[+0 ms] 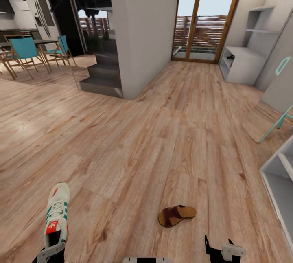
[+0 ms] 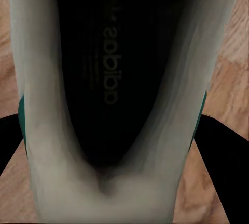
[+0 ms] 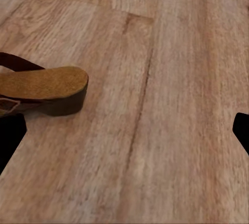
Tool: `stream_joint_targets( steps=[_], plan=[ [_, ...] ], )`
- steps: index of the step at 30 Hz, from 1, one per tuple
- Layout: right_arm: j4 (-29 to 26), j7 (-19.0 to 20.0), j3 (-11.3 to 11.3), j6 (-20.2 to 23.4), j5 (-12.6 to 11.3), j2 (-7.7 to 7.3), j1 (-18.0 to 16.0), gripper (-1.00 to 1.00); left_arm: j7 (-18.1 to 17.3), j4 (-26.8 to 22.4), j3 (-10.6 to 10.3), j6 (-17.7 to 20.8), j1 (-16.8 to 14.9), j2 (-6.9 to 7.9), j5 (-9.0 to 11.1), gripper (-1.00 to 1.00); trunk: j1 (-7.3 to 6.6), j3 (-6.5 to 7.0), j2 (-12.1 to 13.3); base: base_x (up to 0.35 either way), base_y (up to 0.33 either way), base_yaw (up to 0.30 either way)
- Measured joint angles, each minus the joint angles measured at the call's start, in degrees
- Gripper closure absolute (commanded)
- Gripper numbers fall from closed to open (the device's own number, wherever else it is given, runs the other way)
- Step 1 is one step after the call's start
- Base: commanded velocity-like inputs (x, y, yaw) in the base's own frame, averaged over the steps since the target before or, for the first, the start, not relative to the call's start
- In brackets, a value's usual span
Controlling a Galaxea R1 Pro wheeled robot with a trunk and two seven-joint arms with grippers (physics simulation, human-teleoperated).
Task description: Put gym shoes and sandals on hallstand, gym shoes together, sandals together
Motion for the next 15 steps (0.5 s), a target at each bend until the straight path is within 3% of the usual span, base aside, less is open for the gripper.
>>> stream_joint_targets(
  steps=[8,15],
  plan=[
    [0.0,0.0,0.0,0.0,0.0,0.00,0.0,-1.00,0.0,-0.1,-0.1,0.0,0.0,0.00,-0.1,1.00,0.00,0.00,0.0,0.000,-0.026,0.274],
    [0.0,0.0,0.0,0.0,0.0,-0.01,0.0,-1.00,0.0,-0.1,-0.1,0.0,0.0,-0.01,-0.1,1.00,0.00,0.00,0.0,0.000,-0.195,0.278]
  ],
)
